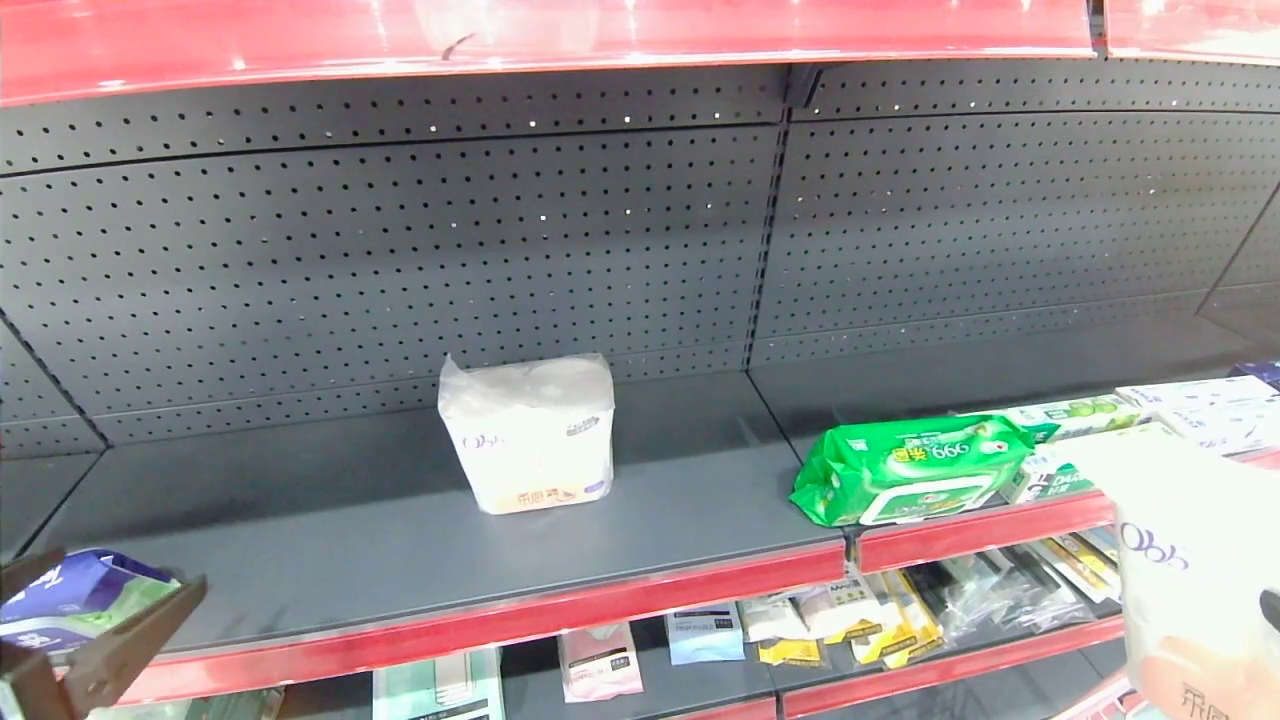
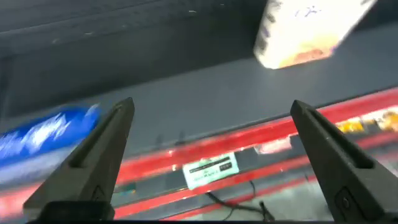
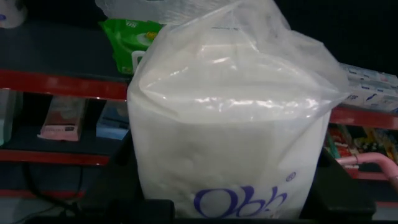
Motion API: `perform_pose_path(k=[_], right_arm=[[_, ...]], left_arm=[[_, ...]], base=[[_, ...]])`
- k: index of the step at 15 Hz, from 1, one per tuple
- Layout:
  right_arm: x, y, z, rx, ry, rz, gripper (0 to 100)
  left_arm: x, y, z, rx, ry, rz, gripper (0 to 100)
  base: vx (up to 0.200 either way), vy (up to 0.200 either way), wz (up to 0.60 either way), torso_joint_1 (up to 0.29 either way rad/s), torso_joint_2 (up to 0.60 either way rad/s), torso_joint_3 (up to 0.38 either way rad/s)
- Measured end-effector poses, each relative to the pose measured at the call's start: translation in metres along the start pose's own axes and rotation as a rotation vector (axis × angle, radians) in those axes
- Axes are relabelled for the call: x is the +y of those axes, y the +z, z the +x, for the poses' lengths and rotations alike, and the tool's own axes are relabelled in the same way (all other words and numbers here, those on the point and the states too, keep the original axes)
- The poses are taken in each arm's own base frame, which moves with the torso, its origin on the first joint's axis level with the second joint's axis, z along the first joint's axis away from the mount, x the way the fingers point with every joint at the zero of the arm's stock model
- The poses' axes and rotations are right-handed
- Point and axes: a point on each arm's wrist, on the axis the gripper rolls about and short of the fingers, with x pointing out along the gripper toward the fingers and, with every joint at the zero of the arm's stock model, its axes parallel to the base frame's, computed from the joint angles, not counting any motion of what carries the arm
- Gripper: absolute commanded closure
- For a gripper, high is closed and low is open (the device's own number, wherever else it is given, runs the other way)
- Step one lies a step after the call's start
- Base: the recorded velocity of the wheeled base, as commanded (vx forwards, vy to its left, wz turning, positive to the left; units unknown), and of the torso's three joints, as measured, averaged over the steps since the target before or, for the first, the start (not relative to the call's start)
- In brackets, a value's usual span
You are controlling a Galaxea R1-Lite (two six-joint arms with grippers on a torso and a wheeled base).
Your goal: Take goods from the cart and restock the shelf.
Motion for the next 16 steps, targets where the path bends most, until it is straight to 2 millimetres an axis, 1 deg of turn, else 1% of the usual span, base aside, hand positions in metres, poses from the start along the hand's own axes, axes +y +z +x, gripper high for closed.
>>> perform_pose_path(k=[2, 6, 8, 10, 12, 14, 16], right_arm=[[0.0, 0.0, 0.006, 0.03, 0.008, 0.01, 100], [-0.003, 0.006, 0.018, 0.067, 0.011, 0.014, 100], [-0.005, 0.009, 0.021, 0.082, -0.009, 0.019, 100], [-0.006, 0.01, 0.023, 0.09, -0.026, 0.024, 100], [-0.009, 0.013, 0.024, 0.095, -0.052, 0.03, 100], [-0.011, 0.015, 0.026, 0.099, -0.073, 0.035, 100], [-0.014, 0.018, 0.027, 0.106, -0.097, 0.041, 100]], left_arm=[[0.008, 0.013, 0.036, 0.007, -0.137, 0.056, 0], [0.025, 0.028, 0.117, -0.022, -0.442, 0.201, 0], [0.035, 0.04, 0.155, -0.06, -0.535, 0.238, 0], [0.042, 0.046, 0.191, -0.103, -0.631, 0.29, 0], [0.04, 0.042, 0.217, -0.12, -0.732, 0.305, 0], [0.032, 0.035, 0.232, -0.109, -0.801, 0.294, 0], [0.026, 0.028, 0.241, -0.098, -0.845, 0.285, 0]], base=[[0.0, 0.0, 0.0, 0.0, 0.0, 0.0], [0.0, 0.0, 0.0, 0.0, 0.0, 0.0], [0.0, 0.0, 0.0, 0.0, 0.0, 0.0], [0.0, 0.0, 0.0, 0.0, 0.0, 0.0], [0.0, 0.0, 0.0, 0.0, 0.0, 0.0], [0.0, 0.0, 0.0, 0.0, 0.0, 0.0], [0.0, 0.0, 0.0, 0.0, 0.0, 0.0]])
